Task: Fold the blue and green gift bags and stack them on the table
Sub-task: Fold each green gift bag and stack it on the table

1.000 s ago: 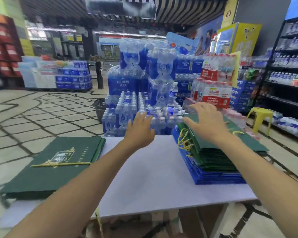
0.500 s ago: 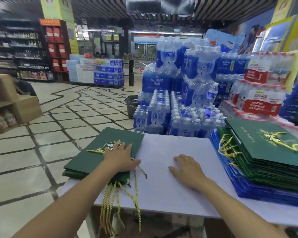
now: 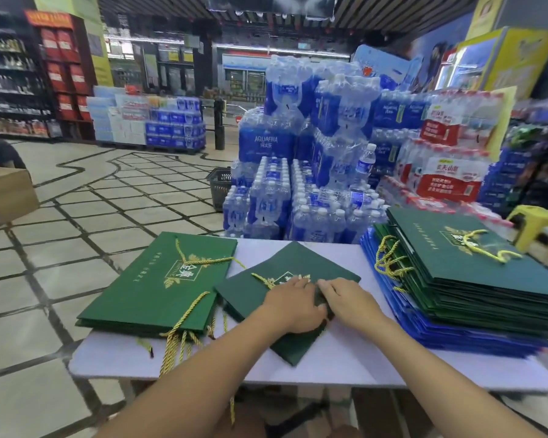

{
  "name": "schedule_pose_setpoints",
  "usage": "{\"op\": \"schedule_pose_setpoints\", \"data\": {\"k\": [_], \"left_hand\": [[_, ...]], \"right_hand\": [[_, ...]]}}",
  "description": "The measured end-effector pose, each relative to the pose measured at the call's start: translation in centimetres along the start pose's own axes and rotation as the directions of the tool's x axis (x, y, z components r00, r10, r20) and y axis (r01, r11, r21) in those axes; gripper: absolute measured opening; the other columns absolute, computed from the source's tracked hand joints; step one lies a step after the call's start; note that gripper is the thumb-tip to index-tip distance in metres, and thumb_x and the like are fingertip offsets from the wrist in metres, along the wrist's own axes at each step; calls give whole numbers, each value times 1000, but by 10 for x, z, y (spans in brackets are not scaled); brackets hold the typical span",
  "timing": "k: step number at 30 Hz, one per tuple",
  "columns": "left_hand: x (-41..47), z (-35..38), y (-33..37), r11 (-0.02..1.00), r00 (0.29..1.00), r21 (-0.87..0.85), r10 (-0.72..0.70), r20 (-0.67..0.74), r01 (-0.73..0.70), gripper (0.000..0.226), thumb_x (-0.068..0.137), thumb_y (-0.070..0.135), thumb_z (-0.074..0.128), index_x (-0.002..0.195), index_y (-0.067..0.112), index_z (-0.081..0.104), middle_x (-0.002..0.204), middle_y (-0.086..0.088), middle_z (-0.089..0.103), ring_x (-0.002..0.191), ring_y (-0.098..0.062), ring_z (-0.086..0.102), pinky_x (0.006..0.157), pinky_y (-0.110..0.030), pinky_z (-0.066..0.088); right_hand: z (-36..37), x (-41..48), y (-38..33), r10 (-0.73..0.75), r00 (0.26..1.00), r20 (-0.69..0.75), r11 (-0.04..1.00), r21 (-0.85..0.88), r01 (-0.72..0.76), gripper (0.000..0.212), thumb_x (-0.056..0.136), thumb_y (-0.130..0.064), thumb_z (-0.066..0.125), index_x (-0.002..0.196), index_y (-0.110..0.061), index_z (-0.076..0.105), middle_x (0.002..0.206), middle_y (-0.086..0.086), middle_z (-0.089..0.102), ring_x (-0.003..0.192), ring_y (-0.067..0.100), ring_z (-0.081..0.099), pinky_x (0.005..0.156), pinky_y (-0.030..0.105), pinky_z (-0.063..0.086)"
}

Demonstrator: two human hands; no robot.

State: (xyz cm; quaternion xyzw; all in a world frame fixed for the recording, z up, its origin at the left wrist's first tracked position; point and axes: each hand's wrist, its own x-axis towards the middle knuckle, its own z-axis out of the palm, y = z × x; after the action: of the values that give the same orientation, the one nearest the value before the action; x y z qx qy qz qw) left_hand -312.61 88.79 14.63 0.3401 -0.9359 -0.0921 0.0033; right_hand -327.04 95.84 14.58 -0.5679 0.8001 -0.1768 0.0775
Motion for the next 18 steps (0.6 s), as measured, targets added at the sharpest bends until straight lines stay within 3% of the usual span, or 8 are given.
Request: {"op": "schedule_pose_setpoints", "data": {"k": [4, 8, 11, 13, 15, 18], "left_hand": [[8, -17, -25, 994, 999, 107, -26, 20, 24, 58, 106, 43, 23, 149, 11, 44, 163, -7, 36, 154, -23, 23, 126, -53, 11], [1, -20, -40, 987, 999, 153, 32, 43, -39, 48, 106, 37, 21, 122, 15, 61, 142, -7, 56, 144, -23, 37, 123, -59, 13], [-13, -18, -32, 973, 994, 204, 110, 14, -111, 42, 107, 34, 25, 111, 19, 64, 122, -7, 60, 130, -26, 49, 120, -59, 18], [-20, -12, -25, 973, 987, 163, 155, 48, -161, 37, 106, 34, 27, 107, 20, 62, 117, -6, 57, 121, -28, 54, 117, -59, 23], [-22, -5, -22, 978, 980, 72, 192, 57, -196, 34, 104, 32, 29, 109, 18, 60, 118, -3, 55, 111, -29, 57, 109, -53, 39], [-23, -7, -35, 973, 976, -101, 214, 42, -209, 37, 98, 18, 35, 127, 20, 60, 130, 0, 57, 114, -26, 57, 97, -46, 48]], "right_hand": [[-12, -10, 14, -3, 998, 55, 980, -201, 14, 58, 102, -63, 24, 72, -25, 55, 95, -6, 63, 97, 24, 61, 90, 46, 43], [-19, 4, 5, 43, 984, 172, 943, -333, 17, 64, 100, -70, 17, 102, -32, 70, 122, -1, 65, 118, 29, 56, 99, 51, 37], [-24, 26, -5, 96, 973, 210, 918, -396, -5, 62, 101, -63, 20, 132, -30, 63, 142, 6, 57, 131, 34, 45, 107, 51, 32], [-25, 41, -12, 97, 974, 205, 907, -421, -1, 60, 102, -56, 24, 139, -24, 58, 145, 9, 53, 133, 34, 42, 108, 49, 31], [-26, 56, -18, 86, 975, 203, 908, -420, 7, 57, 103, -51, 28, 136, -17, 60, 143, 10, 54, 132, 33, 45, 107, 47, 33], [-28, 67, -18, 75, 948, 308, 937, -348, 39, 50, 106, -44, 35, 129, -10, 64, 138, 13, 60, 123, 31, 56, 101, 39, 41]]}}
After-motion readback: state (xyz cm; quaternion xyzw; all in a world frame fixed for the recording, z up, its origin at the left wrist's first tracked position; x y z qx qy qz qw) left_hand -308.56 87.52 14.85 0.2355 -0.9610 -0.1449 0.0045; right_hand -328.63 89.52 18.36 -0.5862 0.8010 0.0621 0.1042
